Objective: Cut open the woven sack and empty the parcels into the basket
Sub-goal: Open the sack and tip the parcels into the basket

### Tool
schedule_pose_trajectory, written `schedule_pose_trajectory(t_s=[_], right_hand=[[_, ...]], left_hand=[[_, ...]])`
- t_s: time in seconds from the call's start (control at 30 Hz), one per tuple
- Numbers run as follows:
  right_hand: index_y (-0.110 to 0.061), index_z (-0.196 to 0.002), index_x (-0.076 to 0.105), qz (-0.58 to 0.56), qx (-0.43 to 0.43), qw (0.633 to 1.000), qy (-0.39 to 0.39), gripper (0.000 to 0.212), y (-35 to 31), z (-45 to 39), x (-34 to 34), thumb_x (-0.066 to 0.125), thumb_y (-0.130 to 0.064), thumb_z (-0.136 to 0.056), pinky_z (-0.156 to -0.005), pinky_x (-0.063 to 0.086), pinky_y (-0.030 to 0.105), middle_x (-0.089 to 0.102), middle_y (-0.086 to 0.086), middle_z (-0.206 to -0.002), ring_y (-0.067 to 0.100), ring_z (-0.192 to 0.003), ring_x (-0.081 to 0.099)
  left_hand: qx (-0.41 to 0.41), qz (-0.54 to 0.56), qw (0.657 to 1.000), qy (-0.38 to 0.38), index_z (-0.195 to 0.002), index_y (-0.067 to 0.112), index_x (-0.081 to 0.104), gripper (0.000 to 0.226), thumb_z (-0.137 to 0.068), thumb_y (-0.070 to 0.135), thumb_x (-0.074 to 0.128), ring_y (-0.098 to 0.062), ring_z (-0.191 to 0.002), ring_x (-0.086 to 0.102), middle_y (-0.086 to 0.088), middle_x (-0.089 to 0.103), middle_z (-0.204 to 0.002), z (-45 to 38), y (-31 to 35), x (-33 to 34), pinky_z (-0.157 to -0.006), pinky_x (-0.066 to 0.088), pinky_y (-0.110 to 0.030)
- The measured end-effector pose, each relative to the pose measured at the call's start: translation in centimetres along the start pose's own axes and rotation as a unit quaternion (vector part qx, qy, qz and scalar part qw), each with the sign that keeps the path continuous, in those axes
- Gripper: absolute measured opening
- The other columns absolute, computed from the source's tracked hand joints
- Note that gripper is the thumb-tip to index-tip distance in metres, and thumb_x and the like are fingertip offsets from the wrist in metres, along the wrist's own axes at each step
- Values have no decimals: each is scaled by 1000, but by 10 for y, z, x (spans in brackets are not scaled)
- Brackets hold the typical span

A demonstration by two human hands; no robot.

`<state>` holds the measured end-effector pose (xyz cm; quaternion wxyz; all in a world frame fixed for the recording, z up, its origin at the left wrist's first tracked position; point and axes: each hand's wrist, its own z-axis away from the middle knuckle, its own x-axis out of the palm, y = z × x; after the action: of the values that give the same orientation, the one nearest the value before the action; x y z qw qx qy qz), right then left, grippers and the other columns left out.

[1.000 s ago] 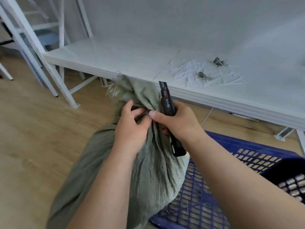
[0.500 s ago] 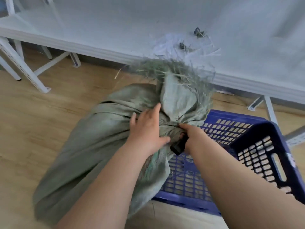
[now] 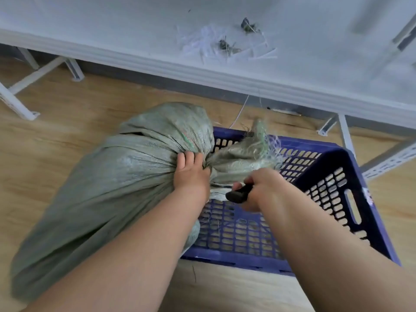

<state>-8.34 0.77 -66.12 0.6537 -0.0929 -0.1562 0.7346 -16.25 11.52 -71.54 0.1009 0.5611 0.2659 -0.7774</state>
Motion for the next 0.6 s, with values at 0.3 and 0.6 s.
schedule_pose_trajectory(t_s=[0.3,0.6], right_hand=[[-14,-101,50,-80,-183,980,19,11,-12,-1,6,40,-9,-97,-46,37,27,50,6,-63,18,-46,41],[-22,-90,49,125,-217,957,-145,17,14,-7,17,41,-33,-101,-44,49,24,61,10,-74,18,-51,53]], left_hand=[[96,-164,975,-111,-151,27,26,62,-93,35,46,-44,-143,-3,-15,7,-159,5,11,-4,-113,-11,-58],[-23,275,956,102,-140,38,41,53,-90,45,55,-12,-139,27,12,37,-147,45,-26,-28,-115,-7,-48]])
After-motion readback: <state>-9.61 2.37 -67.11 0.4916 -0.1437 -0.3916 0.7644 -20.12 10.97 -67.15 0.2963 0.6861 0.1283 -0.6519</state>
